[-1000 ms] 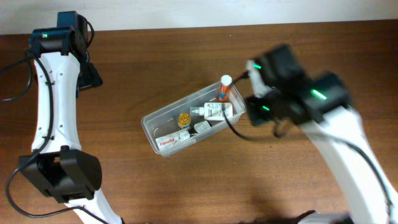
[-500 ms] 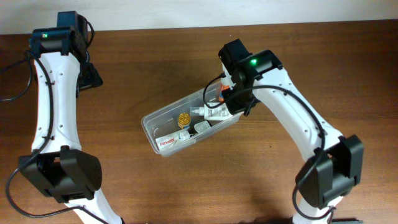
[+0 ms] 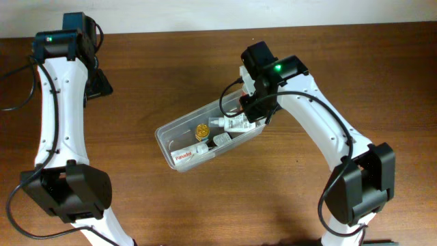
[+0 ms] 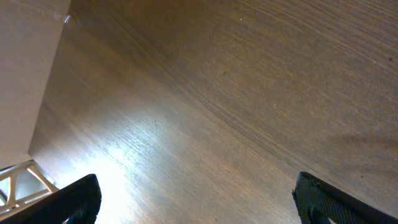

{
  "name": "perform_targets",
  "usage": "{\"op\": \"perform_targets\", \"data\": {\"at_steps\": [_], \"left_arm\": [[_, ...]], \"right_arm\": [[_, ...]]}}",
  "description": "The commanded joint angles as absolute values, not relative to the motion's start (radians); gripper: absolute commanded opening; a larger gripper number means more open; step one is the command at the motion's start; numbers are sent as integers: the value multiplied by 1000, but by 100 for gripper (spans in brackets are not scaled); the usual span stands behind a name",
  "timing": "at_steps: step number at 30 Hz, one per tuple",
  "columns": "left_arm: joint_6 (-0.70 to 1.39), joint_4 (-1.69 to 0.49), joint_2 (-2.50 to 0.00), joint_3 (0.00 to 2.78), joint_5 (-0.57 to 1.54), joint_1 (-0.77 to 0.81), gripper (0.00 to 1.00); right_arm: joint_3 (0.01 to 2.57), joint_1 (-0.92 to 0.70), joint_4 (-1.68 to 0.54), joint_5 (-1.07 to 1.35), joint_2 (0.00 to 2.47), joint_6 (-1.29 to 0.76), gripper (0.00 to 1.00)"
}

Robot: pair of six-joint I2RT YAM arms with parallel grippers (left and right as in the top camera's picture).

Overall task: Pack container
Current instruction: 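Grasp the right rim of the clear container with the right gripper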

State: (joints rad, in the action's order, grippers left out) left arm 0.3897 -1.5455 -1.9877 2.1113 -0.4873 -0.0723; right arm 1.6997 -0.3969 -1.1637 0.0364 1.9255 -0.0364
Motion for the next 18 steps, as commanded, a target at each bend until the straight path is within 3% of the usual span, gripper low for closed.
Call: {"op": "perform_targets", "data": {"at_steps": [1,18], "left_arm": [[396,-1546,-1981,2114,-501,-72,99],[396,-1546,-1981,2114,-501,-72,99]], "right_arm": [[1636,-378,-1132,49,1933,-7,4],[1560,-327,-1182,146,1932,19,4]]}}
